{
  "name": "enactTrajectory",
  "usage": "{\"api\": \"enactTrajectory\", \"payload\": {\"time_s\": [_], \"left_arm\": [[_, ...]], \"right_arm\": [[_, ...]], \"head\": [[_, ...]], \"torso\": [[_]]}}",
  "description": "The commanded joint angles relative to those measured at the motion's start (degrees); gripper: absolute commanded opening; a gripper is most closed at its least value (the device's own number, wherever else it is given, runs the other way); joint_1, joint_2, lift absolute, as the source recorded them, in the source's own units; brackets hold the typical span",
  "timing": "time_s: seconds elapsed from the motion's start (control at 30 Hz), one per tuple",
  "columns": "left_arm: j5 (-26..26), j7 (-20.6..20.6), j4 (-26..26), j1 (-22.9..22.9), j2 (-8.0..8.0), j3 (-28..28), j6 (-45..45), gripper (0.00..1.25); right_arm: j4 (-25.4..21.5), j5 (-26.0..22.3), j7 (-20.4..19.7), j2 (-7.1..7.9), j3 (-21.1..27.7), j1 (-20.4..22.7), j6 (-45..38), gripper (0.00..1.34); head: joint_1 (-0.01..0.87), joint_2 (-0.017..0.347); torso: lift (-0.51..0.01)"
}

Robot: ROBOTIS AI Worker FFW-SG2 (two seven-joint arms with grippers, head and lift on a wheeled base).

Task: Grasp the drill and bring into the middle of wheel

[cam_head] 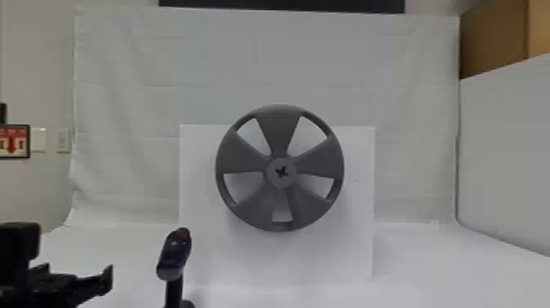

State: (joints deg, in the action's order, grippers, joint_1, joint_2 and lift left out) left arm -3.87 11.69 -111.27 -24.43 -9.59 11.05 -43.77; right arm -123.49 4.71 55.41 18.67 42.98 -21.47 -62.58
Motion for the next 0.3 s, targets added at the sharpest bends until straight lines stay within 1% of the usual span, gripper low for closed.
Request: {"api": "enactTrajectory", "payload": {"time_s": [0.0,0.27], "left_arm": [[0.1,0.0,0.0,0.1,0.01,0.1,0.0,1.18],[0.1,-0.1,0.0,0.5,0.01,0.7,0.7,1.18]], "right_arm": [[0.0,0.0,0.0,-0.12,0.0,0.0,0.0,1.22],[0.0,0.2,0.0,-0.39,0.0,0.0,0.4,1.22]], "head": [[0.000,0.000],[0.000,0.000]], "torso": [[-0.406],[-0.406]]}}
